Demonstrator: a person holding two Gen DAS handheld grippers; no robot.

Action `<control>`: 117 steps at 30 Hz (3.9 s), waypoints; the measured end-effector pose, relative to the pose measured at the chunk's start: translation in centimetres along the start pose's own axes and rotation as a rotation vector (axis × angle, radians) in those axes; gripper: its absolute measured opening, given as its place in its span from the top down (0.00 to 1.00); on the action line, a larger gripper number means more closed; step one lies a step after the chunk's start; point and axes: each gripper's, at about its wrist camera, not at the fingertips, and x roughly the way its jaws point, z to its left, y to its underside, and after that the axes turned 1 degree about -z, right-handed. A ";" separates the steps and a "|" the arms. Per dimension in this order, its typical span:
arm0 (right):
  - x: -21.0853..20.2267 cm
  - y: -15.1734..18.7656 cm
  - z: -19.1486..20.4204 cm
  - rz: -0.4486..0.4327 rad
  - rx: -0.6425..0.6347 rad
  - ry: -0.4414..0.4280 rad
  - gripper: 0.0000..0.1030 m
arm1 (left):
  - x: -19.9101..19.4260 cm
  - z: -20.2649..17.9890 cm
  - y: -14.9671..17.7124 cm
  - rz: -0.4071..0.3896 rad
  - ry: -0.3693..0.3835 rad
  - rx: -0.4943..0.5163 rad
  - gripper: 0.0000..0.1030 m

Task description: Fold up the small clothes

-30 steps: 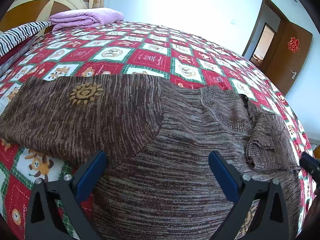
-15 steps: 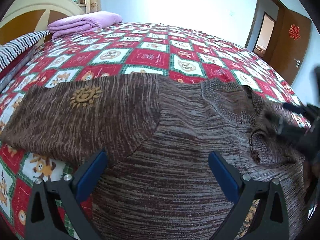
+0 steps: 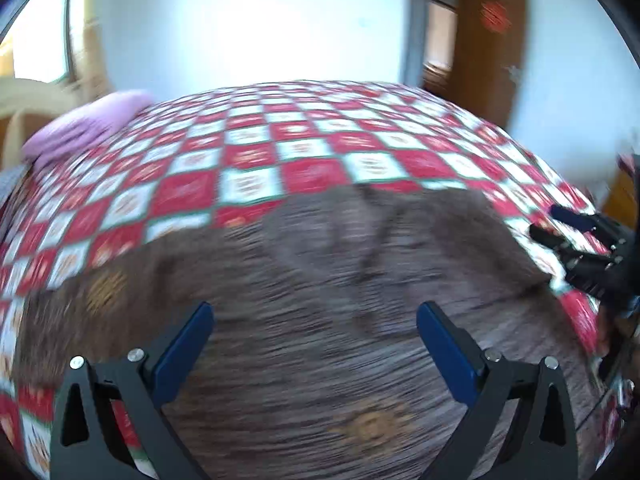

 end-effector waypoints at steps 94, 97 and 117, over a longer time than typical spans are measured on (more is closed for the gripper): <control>4.6 0.6 15.6 0.138 -0.188 -0.229 0.33 | -3.4 33.5 12.3 -0.070 -0.238 -0.908 0.92; 4.6 0.6 15.6 0.137 -0.187 -0.229 0.32 | -3.8 33.9 12.4 -0.070 -0.238 -0.918 0.92; 0.1 -0.6 10.7 0.080 -0.158 -0.185 0.30 | -7.5 30.6 4.5 -0.161 -0.253 -0.767 0.92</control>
